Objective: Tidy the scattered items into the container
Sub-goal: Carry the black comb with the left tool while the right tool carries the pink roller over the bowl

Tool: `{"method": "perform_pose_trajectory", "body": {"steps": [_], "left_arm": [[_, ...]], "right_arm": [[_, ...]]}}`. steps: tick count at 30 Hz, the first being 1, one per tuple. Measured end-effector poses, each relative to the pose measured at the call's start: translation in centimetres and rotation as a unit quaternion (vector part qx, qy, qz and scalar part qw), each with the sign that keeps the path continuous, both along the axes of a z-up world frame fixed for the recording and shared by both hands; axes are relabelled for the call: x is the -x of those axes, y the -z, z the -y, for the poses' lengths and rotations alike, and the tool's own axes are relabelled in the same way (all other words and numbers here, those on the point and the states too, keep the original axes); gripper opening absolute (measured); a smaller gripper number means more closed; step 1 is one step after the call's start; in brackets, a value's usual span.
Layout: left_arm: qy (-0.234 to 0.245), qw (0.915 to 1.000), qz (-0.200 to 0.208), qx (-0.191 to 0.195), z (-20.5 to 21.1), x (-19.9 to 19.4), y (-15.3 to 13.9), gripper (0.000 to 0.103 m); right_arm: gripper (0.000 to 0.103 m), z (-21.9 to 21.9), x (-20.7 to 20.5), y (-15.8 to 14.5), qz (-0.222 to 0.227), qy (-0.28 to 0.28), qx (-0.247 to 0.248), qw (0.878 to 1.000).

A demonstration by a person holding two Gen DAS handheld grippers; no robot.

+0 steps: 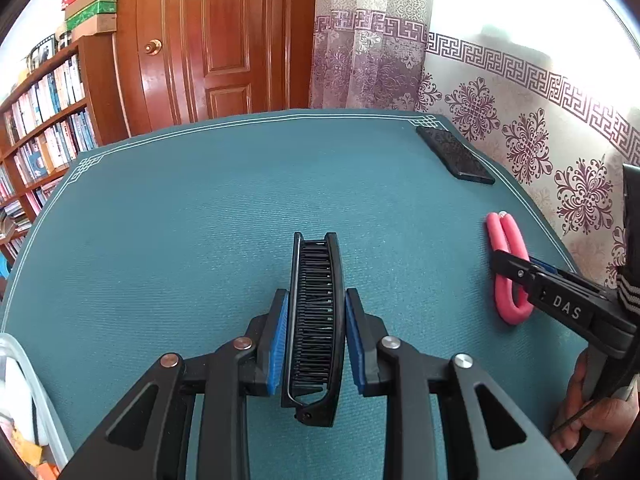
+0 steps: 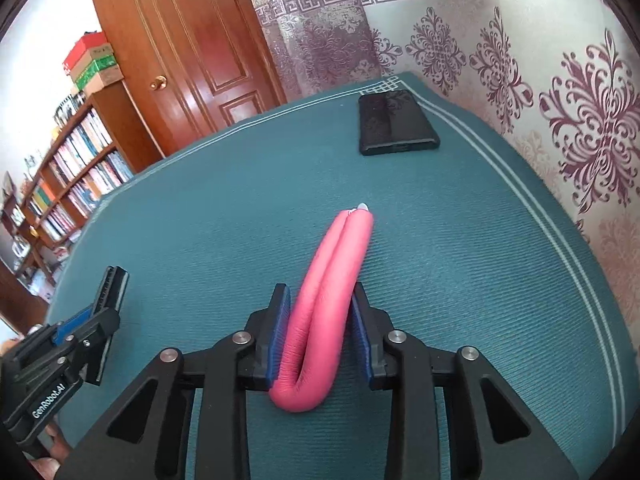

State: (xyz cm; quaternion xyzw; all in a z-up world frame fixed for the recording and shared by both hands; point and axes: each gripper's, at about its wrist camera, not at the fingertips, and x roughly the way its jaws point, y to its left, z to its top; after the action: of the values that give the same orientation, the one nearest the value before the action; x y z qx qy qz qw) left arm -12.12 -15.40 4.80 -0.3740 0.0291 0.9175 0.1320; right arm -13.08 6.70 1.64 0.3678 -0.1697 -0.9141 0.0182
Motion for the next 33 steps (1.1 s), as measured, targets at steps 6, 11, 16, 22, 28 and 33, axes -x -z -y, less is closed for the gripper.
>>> {"method": "perform_pose_trajectory", "body": {"steps": [6,11,16,22,28,33], "left_arm": [[-0.007,0.9998,-0.011,-0.011,1.5,-1.8,-1.0,0.03],[-0.009,0.9996,-0.021,-0.019,2.3,-3.3,-1.7,0.03],[-0.018,0.9991,-0.033,-0.021,3.6,-4.5,-2.4,0.03],[-0.037,0.998,-0.049,-0.01,5.7,-5.9,-2.8,0.03],[-0.053,0.9964,-0.066,-0.005,7.7,-7.3,-3.4,0.03],[-0.063,0.9954,-0.072,-0.008,9.3,-8.0,-3.6,0.03]], "right_arm": [[0.031,2.3,-2.0,-1.0,-0.03,-0.027,0.014,0.999],[0.031,4.5,-3.5,-1.3,-0.041,-0.047,0.016,0.998],[0.031,5.9,-4.4,-0.9,-0.034,-0.055,0.021,0.998],[0.031,7.5,-5.5,-0.8,-0.033,-0.064,0.022,0.997],[0.031,9.6,-6.6,-1.0,-0.036,-0.081,0.018,0.996],[0.031,11.5,-7.3,-1.2,-0.038,-0.094,0.014,0.995]]}}
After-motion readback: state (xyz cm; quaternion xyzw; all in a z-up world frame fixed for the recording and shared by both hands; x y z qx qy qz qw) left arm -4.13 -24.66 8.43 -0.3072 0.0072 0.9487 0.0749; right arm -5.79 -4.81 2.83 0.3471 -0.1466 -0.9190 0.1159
